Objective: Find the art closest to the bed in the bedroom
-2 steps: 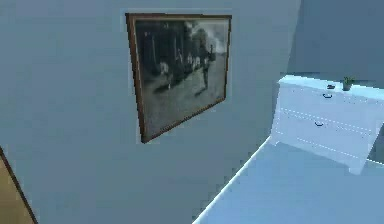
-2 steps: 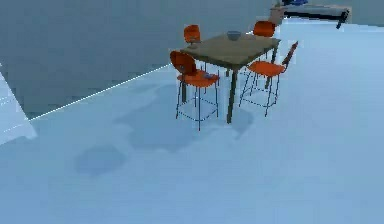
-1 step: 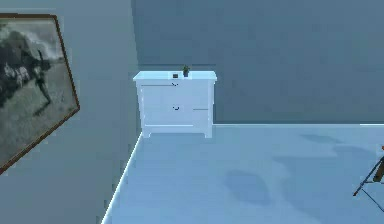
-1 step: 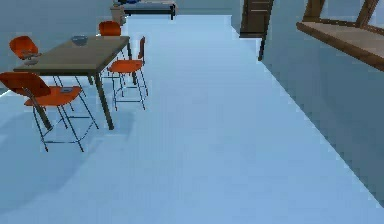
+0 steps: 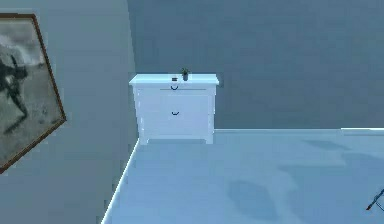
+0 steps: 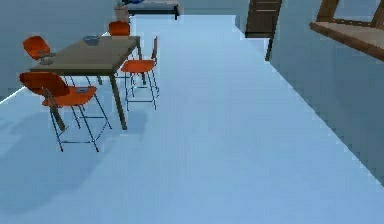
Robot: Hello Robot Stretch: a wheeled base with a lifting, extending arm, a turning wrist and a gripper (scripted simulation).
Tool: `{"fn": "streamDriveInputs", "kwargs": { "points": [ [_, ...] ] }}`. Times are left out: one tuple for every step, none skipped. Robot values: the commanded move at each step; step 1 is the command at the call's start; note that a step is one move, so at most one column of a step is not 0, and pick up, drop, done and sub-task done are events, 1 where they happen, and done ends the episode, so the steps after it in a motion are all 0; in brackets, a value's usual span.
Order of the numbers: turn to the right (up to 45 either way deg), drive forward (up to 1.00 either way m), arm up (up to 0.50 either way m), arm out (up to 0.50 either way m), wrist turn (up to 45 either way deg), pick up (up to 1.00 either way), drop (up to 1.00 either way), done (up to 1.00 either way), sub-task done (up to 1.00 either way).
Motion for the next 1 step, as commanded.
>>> {"fn": "streamDriveInputs", "kwargs": {
  "points": [
    [45.0,0.0,0.0,0.0,0.0,0.0,0.0,0.0,0.0]
  ]
}}
